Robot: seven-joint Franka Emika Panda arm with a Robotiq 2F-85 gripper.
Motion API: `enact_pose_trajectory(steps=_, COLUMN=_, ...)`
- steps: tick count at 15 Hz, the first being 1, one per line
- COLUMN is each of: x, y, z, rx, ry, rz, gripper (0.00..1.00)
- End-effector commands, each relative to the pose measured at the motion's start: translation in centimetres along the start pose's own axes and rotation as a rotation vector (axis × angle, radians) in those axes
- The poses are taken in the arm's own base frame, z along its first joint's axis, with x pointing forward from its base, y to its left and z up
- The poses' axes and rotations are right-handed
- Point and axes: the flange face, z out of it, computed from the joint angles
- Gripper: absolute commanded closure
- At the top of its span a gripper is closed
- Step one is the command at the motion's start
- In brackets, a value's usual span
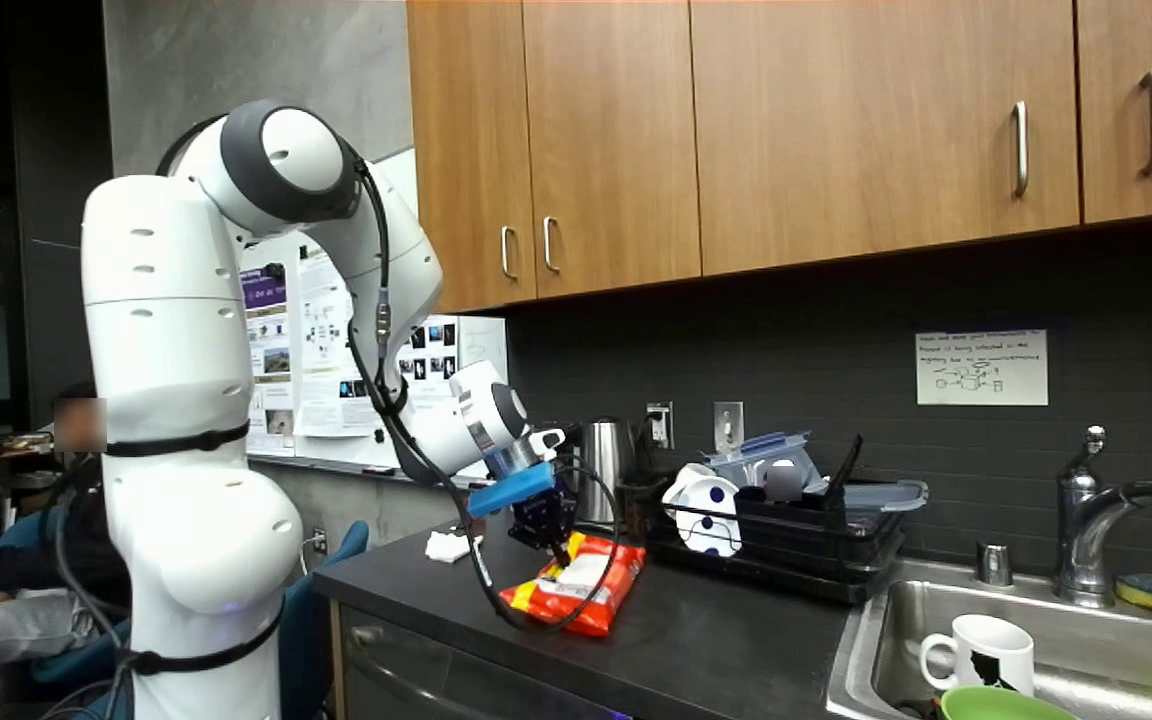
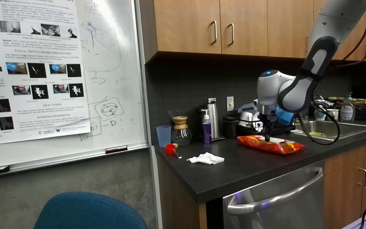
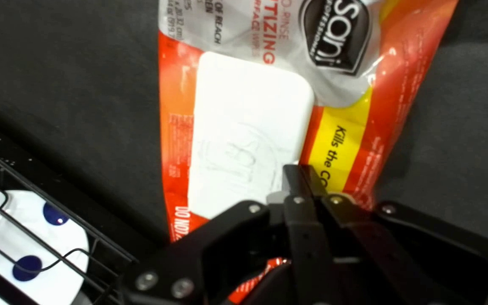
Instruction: Open the lid of the orange packet
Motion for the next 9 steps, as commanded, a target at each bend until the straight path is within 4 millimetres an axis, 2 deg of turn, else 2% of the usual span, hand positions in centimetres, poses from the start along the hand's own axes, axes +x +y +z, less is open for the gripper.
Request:
enact_pose_trajectory(steps=1, x=0.19, y=0.13, z=-0.05, rx=-0.015, ry=0.005, rz=-0.005, gripper=1.00)
enact_pose_trajectory(steps=9, x=0.31, y=0.63, z=-0.38, rx=-0.018, ry=0.007, rz=0.001, gripper=1.00)
